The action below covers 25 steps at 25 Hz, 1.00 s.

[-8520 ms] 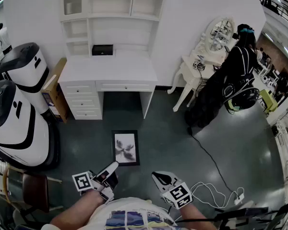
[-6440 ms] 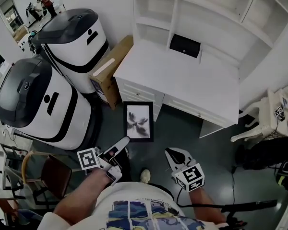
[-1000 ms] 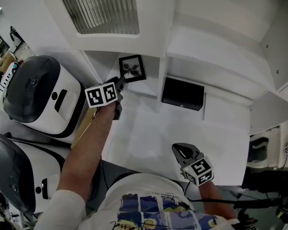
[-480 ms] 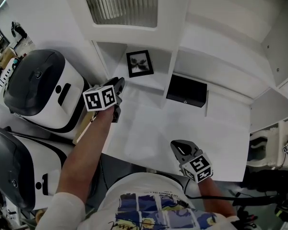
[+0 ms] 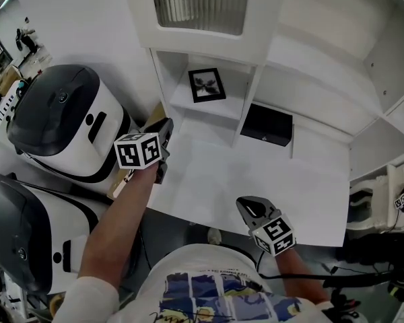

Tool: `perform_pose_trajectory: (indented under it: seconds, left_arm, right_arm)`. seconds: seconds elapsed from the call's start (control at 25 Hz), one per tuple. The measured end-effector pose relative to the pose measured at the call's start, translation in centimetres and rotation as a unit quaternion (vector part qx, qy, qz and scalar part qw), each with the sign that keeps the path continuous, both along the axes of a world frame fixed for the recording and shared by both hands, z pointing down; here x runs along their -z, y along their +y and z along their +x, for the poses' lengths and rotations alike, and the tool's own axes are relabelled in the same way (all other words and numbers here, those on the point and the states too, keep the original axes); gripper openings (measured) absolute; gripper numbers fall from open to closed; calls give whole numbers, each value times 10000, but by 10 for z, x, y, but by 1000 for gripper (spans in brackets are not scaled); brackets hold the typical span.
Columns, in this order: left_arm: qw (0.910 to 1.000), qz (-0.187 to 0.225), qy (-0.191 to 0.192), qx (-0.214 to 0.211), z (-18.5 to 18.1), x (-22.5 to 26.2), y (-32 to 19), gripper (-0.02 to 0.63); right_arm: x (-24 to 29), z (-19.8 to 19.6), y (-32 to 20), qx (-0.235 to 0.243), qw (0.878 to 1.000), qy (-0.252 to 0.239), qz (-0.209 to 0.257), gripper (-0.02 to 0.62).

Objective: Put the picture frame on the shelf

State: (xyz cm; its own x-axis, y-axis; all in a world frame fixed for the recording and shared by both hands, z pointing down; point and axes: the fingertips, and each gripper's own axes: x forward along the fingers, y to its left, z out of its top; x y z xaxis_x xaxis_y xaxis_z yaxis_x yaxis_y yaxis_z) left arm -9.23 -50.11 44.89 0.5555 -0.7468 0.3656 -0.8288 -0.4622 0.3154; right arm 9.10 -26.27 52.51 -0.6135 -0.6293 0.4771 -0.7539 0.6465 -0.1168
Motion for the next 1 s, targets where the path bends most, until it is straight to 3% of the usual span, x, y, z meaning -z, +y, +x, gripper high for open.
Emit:
perform_pose_trajectory:
  seconds: [0.52,1.0]
  left_arm:
    - [9981,-18,52,-614,-39,-6,96,14]
    - [9906,-106,-26,-1361,-60,-14,196,14]
  right_arm:
    - [7,-56,44,-6,9999,105,66,28]
    - [14,-93,89,-164,9996,198,98,28]
